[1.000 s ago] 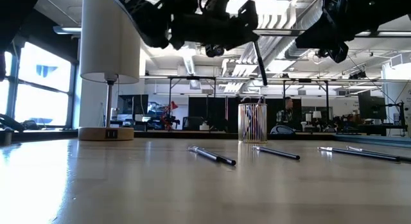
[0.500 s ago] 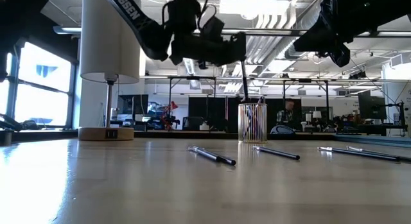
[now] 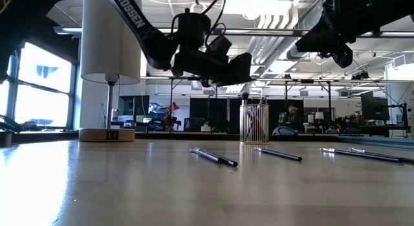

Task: Put items in baskets/containers
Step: Put the silver eyeshadow brush into the yellow container

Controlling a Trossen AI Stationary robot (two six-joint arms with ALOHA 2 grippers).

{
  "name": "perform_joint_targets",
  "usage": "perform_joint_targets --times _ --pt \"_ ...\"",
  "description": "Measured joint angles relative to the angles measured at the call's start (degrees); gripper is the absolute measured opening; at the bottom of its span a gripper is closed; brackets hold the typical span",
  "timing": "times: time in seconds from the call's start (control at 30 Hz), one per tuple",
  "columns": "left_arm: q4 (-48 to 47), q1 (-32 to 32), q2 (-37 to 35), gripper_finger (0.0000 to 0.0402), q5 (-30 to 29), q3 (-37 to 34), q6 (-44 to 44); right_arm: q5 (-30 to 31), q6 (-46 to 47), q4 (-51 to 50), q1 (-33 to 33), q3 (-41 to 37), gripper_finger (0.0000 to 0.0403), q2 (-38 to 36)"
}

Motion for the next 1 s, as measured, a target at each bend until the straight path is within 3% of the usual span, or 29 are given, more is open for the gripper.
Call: perform_joint_targets --times 0.17,0.3,0.5,0.57,0.63,0.73,0.83,1.0 --pt "-0.66 -2.20 -1.16 0.0170 -1.16 0.77 0.46 -3.32 -0.98 -0.04 0.00 0.00 0.0057 0.00" --pt "-5.27 -6.89 -4.46 0.0174 -1.05 5.83 3.04 -4.65 -1.00 -1.48 0.00 0.00 0.0057 0.00" --pt "-37.47 -15.39 -7.70 0.0137 -4.12 15.93 -6.68 -8.02 1.98 -10.72 0.00 0.00 0.0057 -0.07" --pt "-50.17 -17.48 -7.69 0.0105 -3.80 18.65 -11.12 -9.10 3.17 -12.50 0.02 0.00 0.0056 -0.11" --pt "-57.04 -19.02 -7.67 0.0060 -0.91 19.12 -14.06 -9.74 4.04 -13.78 0.01 0.00 0.0046 -0.11" --pt "-54.78 -20.43 -8.09 0.0011 5.13 14.51 -15.54 -9.00 5.48 -15.59 0.20 0.00 0.0011 0.32" --pt "-53.90 -21.30 -10.40 0.0009 6.92 6.46 -17.04 -6.58 9.57 -14.53 2.05 0.00 0.0007 2.23" --pt "-45.85 -21.94 -22.39 0.0003 9.15 -8.77 -17.60 0.79 16.90 -14.88 8.19 3.36 0.0002 11.08"
